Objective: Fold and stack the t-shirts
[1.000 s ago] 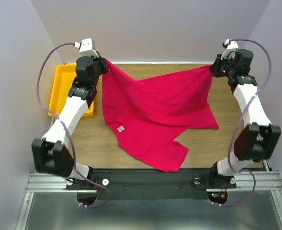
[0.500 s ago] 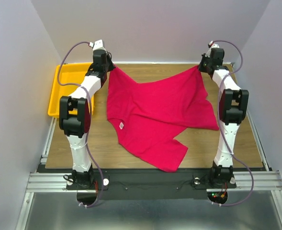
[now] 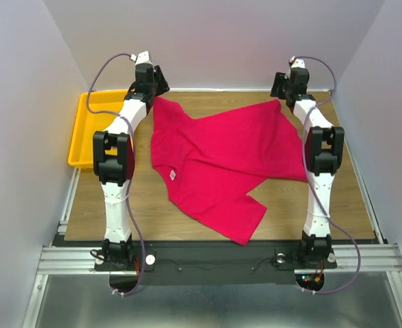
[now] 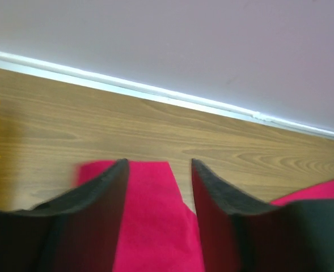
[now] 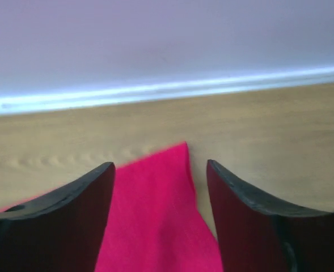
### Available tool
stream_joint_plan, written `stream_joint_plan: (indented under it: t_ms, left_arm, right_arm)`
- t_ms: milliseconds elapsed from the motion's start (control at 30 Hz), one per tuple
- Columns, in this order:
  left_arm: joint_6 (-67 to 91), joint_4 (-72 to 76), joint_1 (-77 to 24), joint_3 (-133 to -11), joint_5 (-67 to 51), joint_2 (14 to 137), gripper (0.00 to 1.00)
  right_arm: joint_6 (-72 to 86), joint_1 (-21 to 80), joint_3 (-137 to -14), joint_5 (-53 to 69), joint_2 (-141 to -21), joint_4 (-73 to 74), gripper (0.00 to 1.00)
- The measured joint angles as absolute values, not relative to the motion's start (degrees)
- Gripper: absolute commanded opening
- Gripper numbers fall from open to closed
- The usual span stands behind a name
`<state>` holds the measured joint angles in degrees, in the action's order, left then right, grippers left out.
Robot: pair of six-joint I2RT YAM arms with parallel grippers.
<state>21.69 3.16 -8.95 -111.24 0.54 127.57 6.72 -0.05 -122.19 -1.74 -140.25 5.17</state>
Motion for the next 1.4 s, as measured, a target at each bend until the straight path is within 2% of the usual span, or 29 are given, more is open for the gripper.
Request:
stream_joint_plan:
  t_ms: [33,133,167,267,367,500,633,700,800,900,1267,1400]
  left_arm:
    - [21.43,2.94,-8.88,-111.26,-0.49,127.31,0.69]
    - [20.82,1.89,-8.88,-110.34,-2.44,125.29,0.7]
    - [20.45,1.08,-8.88,-108.27,-3.03,122.72,0.7]
    - [20.34,0.78,-8.88,-100.71,-3.9,114.21,0.7]
    - [21.47,1.28,-8.91,-85.19,-6.83,96.66,0.7]
    - [26.33,3.11,-9.74,-64.14,-10.85,74.08,0.7]
    - [34.02,3.05,-16.49,-45.1,-13.5,58.28,0.7]
    - [37.93,1.1,-20.71,-38.26,-14.31,54.22,0.7]
    - [46.19,-2.44,-26.87,-29.45,-14.87,53.28,0.7]
    - [51.96,-4.84,-29.36,-25.98,-14.39,54.59,0.7]
    - [59.61,-4.91,-37.3,-29.91,-11.33,71.42,0.7]
    - [59.72,-7.01,-39.9,-32.51,-10.94,73.32,0.71]
  right_arm:
    - [5.37,-0.45,-118.93,-1.23,-137.99,4.27,0.79]
    - [1.32,-2.07,-107.72,2.13,-128.57,4.4,0.85]
    - [0.4,-2.57,-104.86,3.22,-125.99,4.75,0.9]
    - [-5.91,-6.24,-91.64,12.12,-111.26,6.7,0.91]
    - [-12.25,-11.73,-80.53,20.47,-95.37,11.18,0.92]
    - [-20.51,-17.56,-68.07,25.06,-82.48,18.92,0.93]
    - [-25.45,-18.52,-58.85,26.06,-78.24,25.76,0.93]
    - [-27.31,-18.85,-55.66,25.96,-78.5,29.58,0.93]
    - [-29.54,-19.86,-54.43,25.96,-81.03,34.06,0.91]
    - [-31.33,-20.18,-54.7,25.91,-83.83,34.79,0.91]
    - [-33.69,-20.82,-55.18,25.87,-88.95,36.03,0.91]
    - [-33.87,-21.5,-56.29,25.58,-89.43,36.03,0.91]
